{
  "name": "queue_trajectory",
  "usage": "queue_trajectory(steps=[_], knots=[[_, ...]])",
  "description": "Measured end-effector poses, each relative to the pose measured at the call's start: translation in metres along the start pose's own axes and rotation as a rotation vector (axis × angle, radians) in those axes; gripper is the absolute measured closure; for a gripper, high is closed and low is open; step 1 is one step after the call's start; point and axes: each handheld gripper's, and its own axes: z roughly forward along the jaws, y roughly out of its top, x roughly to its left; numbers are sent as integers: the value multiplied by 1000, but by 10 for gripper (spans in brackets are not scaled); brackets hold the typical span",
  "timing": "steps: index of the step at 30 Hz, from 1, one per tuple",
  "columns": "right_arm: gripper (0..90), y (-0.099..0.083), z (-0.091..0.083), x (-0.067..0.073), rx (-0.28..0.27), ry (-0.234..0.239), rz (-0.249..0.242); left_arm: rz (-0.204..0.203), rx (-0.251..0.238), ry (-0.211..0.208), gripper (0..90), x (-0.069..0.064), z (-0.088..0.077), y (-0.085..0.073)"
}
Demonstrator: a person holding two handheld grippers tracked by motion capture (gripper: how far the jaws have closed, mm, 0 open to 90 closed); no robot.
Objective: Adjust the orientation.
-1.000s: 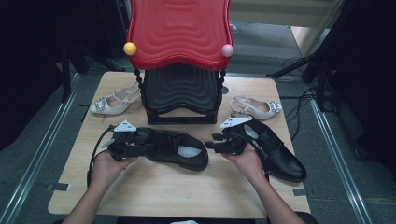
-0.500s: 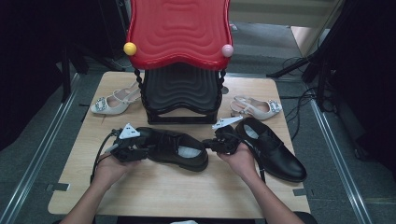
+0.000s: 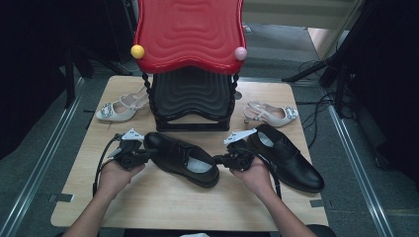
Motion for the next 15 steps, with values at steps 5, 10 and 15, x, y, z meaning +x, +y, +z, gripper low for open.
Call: queue_trajectory(steps=[5,10,15], knots=[[900,-4,-2,7,11,3,-2,-15,5,-37,877,1,-2,1],[900,-8,-3,15,19,11,3,-30,13,-64,875,4,-2,1],[900,-11,-3,22,23,22,1,-16,42,-78,874,2,5,1]])
